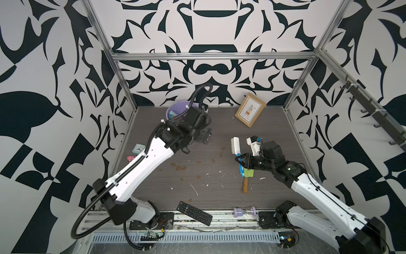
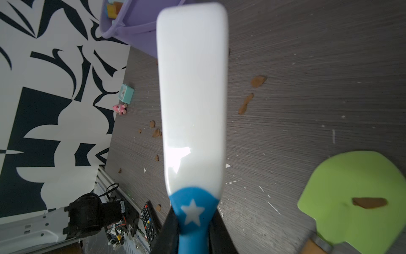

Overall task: Brush the soil off the hand trowel and place it into the bucket
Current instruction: Place the hand trowel in the bucket, then pick up the hand trowel from the center of the board.

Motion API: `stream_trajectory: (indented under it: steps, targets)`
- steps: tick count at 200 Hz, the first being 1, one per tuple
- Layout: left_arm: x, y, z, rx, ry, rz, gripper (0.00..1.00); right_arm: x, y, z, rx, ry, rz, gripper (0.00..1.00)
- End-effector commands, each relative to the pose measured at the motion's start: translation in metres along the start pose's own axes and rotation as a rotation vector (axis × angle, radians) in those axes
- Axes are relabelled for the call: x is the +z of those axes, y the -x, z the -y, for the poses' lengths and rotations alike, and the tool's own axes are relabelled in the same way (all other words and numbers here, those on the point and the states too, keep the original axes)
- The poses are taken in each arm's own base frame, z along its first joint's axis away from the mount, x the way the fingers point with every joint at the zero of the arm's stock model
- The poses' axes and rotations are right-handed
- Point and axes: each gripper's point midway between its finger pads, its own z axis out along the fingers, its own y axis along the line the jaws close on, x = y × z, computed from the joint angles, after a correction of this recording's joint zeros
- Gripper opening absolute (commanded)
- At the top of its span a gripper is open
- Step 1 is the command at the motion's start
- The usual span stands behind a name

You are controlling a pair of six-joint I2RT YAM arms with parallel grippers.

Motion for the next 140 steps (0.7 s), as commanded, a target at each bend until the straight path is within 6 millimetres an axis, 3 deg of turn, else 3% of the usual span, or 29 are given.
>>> stream_trajectory:
  steps: [1,12,36,68,82,94,140]
  targets:
    - [0.018,-0.017,0.031,-0.261,-0.054,0.032,1.00,-0.026,0.007,0.014,-0.020,-0.086,0.019,0.00]
    - [0.025,-0.042,0.050,-0.289,-0.050,-0.017,1.00,-0.033,0.005,0.026,-0.006,-0.122,0.014,0.00]
    - [0.041,-0.101,0.089,-0.133,0.039,-0.183,1.00,-0.041,-0.003,0.042,0.031,-0.157,-0.008,0.00]
    - [0.064,-0.161,0.189,-0.009,-0.194,-0.374,1.00,-0.048,-0.008,0.057,0.075,-0.185,0.004,0.00]
    - [0.073,-0.175,0.213,0.011,-0.239,-0.414,1.00,-0.051,-0.007,0.061,0.084,-0.197,0.017,0.00]
    - [0.082,-0.185,0.221,0.017,-0.254,-0.450,1.00,-0.053,-0.008,0.068,0.098,-0.219,0.020,0.00]
    - [0.101,-0.193,0.259,0.006,-0.385,-0.463,0.93,-0.058,-0.007,0.079,0.153,-0.228,0.043,0.00]
